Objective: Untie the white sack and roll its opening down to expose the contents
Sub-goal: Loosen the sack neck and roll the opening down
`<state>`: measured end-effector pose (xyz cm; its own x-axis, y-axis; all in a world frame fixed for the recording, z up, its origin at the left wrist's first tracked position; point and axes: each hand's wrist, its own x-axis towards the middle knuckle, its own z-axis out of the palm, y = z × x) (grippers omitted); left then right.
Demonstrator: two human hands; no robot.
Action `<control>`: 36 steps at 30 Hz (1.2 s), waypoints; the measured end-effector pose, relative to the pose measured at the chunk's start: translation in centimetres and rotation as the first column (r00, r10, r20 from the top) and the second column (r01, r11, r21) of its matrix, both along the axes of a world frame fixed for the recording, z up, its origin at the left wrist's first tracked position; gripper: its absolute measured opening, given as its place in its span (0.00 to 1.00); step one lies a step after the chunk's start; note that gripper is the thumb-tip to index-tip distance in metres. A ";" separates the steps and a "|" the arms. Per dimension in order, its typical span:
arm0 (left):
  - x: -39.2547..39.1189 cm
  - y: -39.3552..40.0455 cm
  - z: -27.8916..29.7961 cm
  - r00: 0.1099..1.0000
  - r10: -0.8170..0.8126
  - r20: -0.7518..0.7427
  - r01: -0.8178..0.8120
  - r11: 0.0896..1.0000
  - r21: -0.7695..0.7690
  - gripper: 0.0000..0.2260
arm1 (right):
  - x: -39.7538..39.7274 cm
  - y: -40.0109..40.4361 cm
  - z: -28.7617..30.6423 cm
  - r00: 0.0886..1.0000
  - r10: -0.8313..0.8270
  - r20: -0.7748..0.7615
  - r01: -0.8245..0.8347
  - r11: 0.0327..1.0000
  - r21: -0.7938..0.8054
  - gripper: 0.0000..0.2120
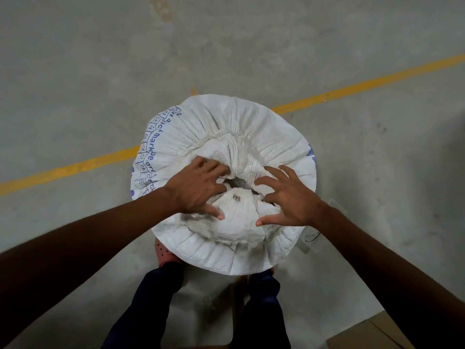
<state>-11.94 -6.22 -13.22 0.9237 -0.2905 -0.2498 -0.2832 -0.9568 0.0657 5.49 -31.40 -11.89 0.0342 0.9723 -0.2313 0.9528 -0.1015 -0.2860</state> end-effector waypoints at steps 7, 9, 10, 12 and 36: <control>-0.5 -1.8 -0.1 0.984 -0.103 0.144 0.117 0.989 -0.088 0.21 | 0.6 -1.6 -0.1 0.994 0.020 0.103 -0.035 0.990 0.138 0.32; -0.3 -2.1 0.0 0.985 -0.125 0.123 0.137 0.986 -0.097 0.24 | 0.7 -1.9 -0.1 0.992 0.042 0.122 -0.061 0.987 0.150 0.32; -0.3 -2.2 0.0 0.985 -0.140 0.101 0.149 0.985 -0.091 0.26 | 0.7 -2.1 0.0 0.990 0.056 0.127 -0.075 0.986 0.150 0.31; -0.3 -2.3 0.2 0.986 -0.151 0.069 0.156 0.985 -0.076 0.30 | 0.7 -2.3 0.1 0.988 0.087 0.128 -0.106 0.983 0.150 0.29; -5.9 -4.3 4.6 0.965 -0.214 0.154 0.213 0.977 0.025 0.39 | -4.6 1.7 3.2 0.856 0.418 0.304 -0.401 0.908 -0.121 0.31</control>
<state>-17.89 -10.50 -8.62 0.8681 -0.4837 -0.1118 -0.4870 -0.8734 -0.0029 0.92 -29.74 -8.73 -0.2847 0.9017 -0.3254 0.9498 0.3113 0.0316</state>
